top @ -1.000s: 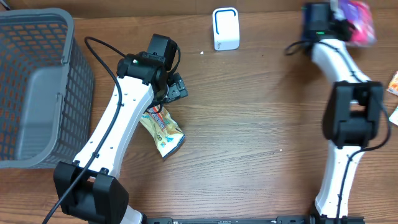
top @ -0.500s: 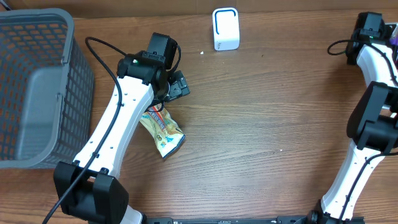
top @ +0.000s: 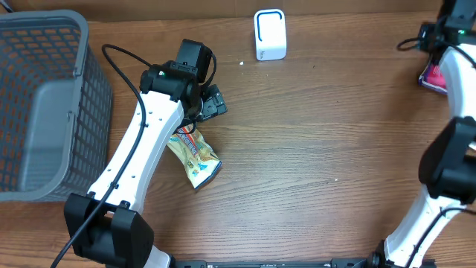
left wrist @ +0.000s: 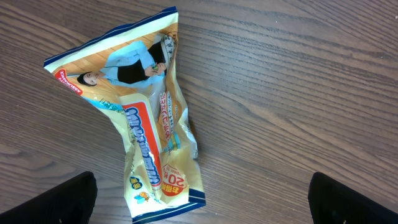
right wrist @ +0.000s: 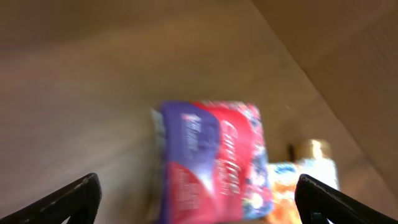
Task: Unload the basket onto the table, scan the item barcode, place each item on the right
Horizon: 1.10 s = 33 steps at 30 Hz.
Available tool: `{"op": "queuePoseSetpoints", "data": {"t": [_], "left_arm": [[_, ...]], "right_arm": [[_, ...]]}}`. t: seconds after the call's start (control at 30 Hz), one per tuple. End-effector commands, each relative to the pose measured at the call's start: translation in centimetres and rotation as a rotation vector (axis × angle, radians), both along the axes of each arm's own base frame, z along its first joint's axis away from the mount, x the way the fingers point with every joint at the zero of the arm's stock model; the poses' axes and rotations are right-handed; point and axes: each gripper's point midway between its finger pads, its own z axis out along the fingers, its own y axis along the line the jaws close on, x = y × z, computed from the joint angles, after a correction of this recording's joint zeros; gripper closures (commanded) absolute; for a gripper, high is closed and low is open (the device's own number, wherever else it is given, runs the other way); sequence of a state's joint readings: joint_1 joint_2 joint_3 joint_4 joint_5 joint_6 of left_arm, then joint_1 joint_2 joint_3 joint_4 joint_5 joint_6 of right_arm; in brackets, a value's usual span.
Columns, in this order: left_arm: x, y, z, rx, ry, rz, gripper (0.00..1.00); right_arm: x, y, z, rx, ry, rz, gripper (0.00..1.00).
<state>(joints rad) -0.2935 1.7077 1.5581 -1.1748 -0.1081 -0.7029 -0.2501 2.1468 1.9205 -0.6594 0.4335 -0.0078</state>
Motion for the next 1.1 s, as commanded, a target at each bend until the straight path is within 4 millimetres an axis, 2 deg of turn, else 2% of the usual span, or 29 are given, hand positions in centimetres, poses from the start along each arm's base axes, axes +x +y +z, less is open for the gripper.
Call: {"op": "queuePoseSetpoints", "data": {"t": [0.0, 0.03, 0.1, 0.13, 0.23, 0.3, 0.4, 0.47, 0.53, 0.6, 0.67, 0.73, 0.8, 0.83, 1.0, 1.07], "left_arm": [[0.1, 0.1, -0.2, -0.002, 0.005, -0.004, 0.00], [0.1, 0.1, -0.2, -0.001, 0.004, -0.004, 0.00], [0.1, 0.1, -0.2, -0.001, 0.005, 0.007, 0.00], [-0.2, 0.2, -0.5, -0.005, 0.021, 0.043, 0.00], [-1.3, 0.3, -2.1, 0.012, 0.100, 0.087, 0.00], [-1.8, 0.3, -3.7, 0.025, 0.149, 0.105, 0.00], [-2.3, 0.5, -6.0, 0.043, 0.215, 0.153, 0.00], [-2.3, 0.5, -7.7, 0.063, 0.261, 0.155, 0.05], [-2.4, 0.5, -9.5, 0.079, 0.306, 0.164, 0.13], [-2.5, 0.5, -10.3, 0.087, 0.328, 0.166, 0.17], [-2.6, 0.5, -11.6, 0.098, 0.361, 0.165, 0.26], [-2.4, -0.2, -12.9, 0.069, 0.384, 0.095, 0.41], [-1.9, -3.3, -14.0, -0.076, 0.397, -0.075, 0.60], [-1.6, -5.3, -14.2, -0.162, 0.389, -0.169, 0.66], [-1.5, -11.7, -13.5, -0.345, 0.311, -0.455, 0.69], [-1.8, -13.2, -13.2, -0.339, 0.297, -0.506, 0.68]], "right_arm": [[1.5, 4.5, 5.9, 0.252, -0.216, 0.154, 0.00], [1.7, 5.6, 6.1, 0.305, -0.230, 0.190, 0.00], [1.8, 9.4, 6.5, 0.486, -0.250, 0.310, 0.00], [1.3, 14.3, 6.7, 0.703, -0.238, 0.467, 0.00], [-0.6, 20.7, 7.7, 0.980, -0.205, 0.683, 0.00], [-1.8, 23.5, 7.6, 1.065, -0.152, 0.729, 0.00], [-2.5, 25.9, 6.7, 1.067, -0.084, 0.731, 0.00], [-2.4, 27.1, 5.7, 1.004, -0.046, 0.712, 0.00], [-2.2, 27.4, 5.0, 0.945, -0.029, 0.689, 0.00], [-2.2, 27.4, 5.0, 0.944, -0.028, 0.688, 0.00], [-2.2, 27.2, 5.0, 0.945, -0.027, 0.683, 0.00], [-2.3, 26.9, 4.9, 0.948, -0.024, 0.674, 0.00], [-2.5, 26.7, 4.7, 0.952, -0.016, 0.665, 0.00], [-2.6, 26.6, 4.6, 0.956, -0.008, 0.659, 0.00], [-2.9, 26.7, 4.4, 0.962, 0.006, 0.651, 0.00], [-3.1, 26.7, 4.3, 0.966, 0.013, 0.648, 0.00]]}}
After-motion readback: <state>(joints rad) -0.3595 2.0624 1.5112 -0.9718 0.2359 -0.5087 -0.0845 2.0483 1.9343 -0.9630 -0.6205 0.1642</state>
